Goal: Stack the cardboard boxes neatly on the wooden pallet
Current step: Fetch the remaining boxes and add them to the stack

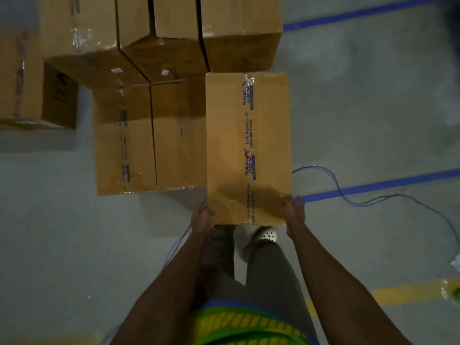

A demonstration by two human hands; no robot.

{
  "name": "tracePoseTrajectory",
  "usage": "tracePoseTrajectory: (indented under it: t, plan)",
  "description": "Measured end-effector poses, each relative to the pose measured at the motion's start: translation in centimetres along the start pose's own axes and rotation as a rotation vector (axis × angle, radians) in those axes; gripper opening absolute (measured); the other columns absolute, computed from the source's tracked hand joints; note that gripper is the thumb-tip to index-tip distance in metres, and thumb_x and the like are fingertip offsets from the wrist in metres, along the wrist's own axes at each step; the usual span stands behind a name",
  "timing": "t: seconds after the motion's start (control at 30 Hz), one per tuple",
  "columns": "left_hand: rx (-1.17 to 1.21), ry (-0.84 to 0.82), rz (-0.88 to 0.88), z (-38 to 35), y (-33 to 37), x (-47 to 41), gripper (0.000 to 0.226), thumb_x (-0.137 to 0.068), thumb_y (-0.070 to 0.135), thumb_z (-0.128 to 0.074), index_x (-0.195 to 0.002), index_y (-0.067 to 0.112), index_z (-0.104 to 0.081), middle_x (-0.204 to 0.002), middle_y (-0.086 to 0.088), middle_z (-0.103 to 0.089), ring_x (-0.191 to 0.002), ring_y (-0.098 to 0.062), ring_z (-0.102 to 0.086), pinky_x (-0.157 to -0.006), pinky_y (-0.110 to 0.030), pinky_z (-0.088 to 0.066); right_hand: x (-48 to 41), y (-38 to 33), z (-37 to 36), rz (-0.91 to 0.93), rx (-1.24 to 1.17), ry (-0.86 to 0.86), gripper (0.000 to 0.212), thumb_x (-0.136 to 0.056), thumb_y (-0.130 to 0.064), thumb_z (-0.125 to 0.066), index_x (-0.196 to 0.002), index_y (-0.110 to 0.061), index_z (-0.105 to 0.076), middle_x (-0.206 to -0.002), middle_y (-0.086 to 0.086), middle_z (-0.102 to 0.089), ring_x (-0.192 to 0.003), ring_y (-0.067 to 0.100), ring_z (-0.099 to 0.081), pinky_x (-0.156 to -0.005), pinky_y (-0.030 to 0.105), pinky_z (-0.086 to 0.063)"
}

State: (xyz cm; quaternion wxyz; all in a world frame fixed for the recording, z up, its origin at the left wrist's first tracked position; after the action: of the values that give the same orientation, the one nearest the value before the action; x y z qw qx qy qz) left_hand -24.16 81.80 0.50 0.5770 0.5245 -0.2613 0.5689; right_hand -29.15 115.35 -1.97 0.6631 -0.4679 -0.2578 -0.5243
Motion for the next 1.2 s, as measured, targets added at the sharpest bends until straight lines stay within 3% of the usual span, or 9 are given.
tracePoseTrajectory:
  t: [0.1,0.3,0.4,0.5,0.57,0.77,1.0,1.1,1.2]
  plan:
    - [-0.006,-0.075,0.061,-0.6,1.4,2.7,0.003,-0.090,0.011,-0.057,-0.091,0.013,-0.059,-0.113,-0.009,-0.057,-0.106,-0.029,-0.052,-0.106,-0.054,-0.047,0.3,2.2,-0.6,-0.154,0.178,0.065,0.095,-0.084,-0.065,-0.067,-0.152,-0.009,-0.031,-0.150,0.021,-0.038,-0.133,0.043,-0.042,-0.110,0.057,-0.039]
    - [0.101,-0.294,0.258,-3.6,-0.4,3.7,0.049,-0.095,0.009,-0.057,-0.140,0.019,-0.042,-0.137,-0.013,-0.046,-0.122,-0.039,-0.049,-0.106,-0.052,-0.048,-5.0,7.3,-3.0,-0.329,-0.169,0.059,0.129,-0.035,-0.078,-0.076,-0.143,-0.028,-0.027,-0.151,0.021,-0.034,-0.130,0.047,-0.043,-0.103,0.066,-0.042]
    - [0.181,-0.317,0.244,-4.0,0.3,3.7,0.045,-0.094,0.012,-0.060,-0.136,0.021,-0.048,-0.129,-0.015,-0.051,-0.118,-0.036,-0.051,-0.106,-0.048,-0.049,-3.1,5.2,-2.5,-0.342,-0.242,0.044,0.131,-0.040,-0.077,-0.075,-0.149,-0.025,-0.024,-0.154,0.020,-0.031,-0.137,0.045,-0.038,-0.108,0.065,-0.038]
    - [0.180,-0.337,0.218,-4.1,1.5,3.9,0.032,-0.094,0.016,-0.062,-0.125,0.022,-0.053,-0.113,-0.010,-0.052,-0.119,-0.037,-0.051,-0.107,-0.049,-0.049,2.4,0.5,-1.8,-0.307,-0.271,0.032,0.097,-0.080,-0.051,-0.078,-0.151,-0.014,-0.024,-0.145,0.020,-0.040,-0.133,0.042,-0.044,-0.109,0.058,-0.042]
    - [0.179,-0.356,0.207,-4.3,1.9,3.4,0.026,-0.094,0.017,-0.063,-0.118,0.021,-0.055,-0.115,-0.011,-0.053,-0.122,-0.038,-0.051,-0.107,-0.050,-0.049,2.0,-0.5,-1.8,-0.298,-0.313,0.022,0.084,-0.090,-0.039,-0.074,-0.151,-0.012,-0.023,-0.143,0.020,-0.043,-0.131,0.039,-0.046,-0.109,0.054,-0.044]
    - [0.188,-0.430,0.170,-4.6,3.1,2.2,0.022,-0.100,0.023,-0.057,-0.121,0.019,-0.058,-0.127,-0.014,-0.055,-0.121,-0.031,-0.054,-0.105,-0.050,-0.048,1.1,-3.4,-2.2,-0.216,-0.276,0.078,0.085,-0.079,-0.048,-0.081,-0.142,-0.013,-0.036,-0.143,0.019,-0.044,-0.125,0.039,-0.050,-0.095,0.051,-0.050]
    - [0.129,-0.485,0.085,-4.4,5.3,1.0,0.006,-0.100,0.031,-0.061,-0.104,0.026,-0.061,-0.140,-0.015,-0.045,-0.128,-0.031,-0.049,-0.111,-0.054,-0.044,-0.3,-6.6,-3.3,-0.150,-0.337,0.004,0.082,-0.079,-0.045,-0.080,-0.142,-0.012,-0.038,-0.140,0.017,-0.051,-0.122,0.039,-0.055,-0.101,0.054,-0.050]
    - [0.129,-0.501,0.059,-4.4,6.1,0.7,0.017,-0.106,0.039,-0.052,-0.103,0.027,-0.063,-0.149,-0.018,-0.043,-0.132,-0.032,-0.049,-0.112,-0.052,-0.043,-3.1,-6.8,-3.5,-0.143,-0.323,0.012,0.094,-0.063,-0.053,-0.084,-0.138,-0.015,-0.042,-0.137,0.014,-0.053,-0.117,0.038,-0.058,-0.090,0.053,-0.056]
    - [0.132,-0.500,0.041,-4.6,6.8,0.3,0.026,-0.109,0.042,-0.045,-0.112,0.023,-0.062,-0.154,-0.019,-0.041,-0.133,-0.032,-0.049,-0.110,-0.050,-0.044,-1.8,-8.0,-3.7,-0.155,-0.296,0.031,0.093,-0.070,-0.055,-0.080,-0.143,-0.013,-0.040,-0.141,0.012,-0.046,-0.124,0.038,-0.052,-0.092,0.049,-0.052]
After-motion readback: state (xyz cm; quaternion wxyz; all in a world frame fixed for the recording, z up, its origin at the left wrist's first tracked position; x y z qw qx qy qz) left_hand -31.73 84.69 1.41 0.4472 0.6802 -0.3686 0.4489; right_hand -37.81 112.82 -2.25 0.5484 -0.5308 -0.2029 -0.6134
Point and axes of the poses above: each hand's wrist, its own x-axis away from the middle knuckle, its own z-axis out of the back of the hand, y = z × x, the point moved 9 cm from there along -x, towards the middle knuckle
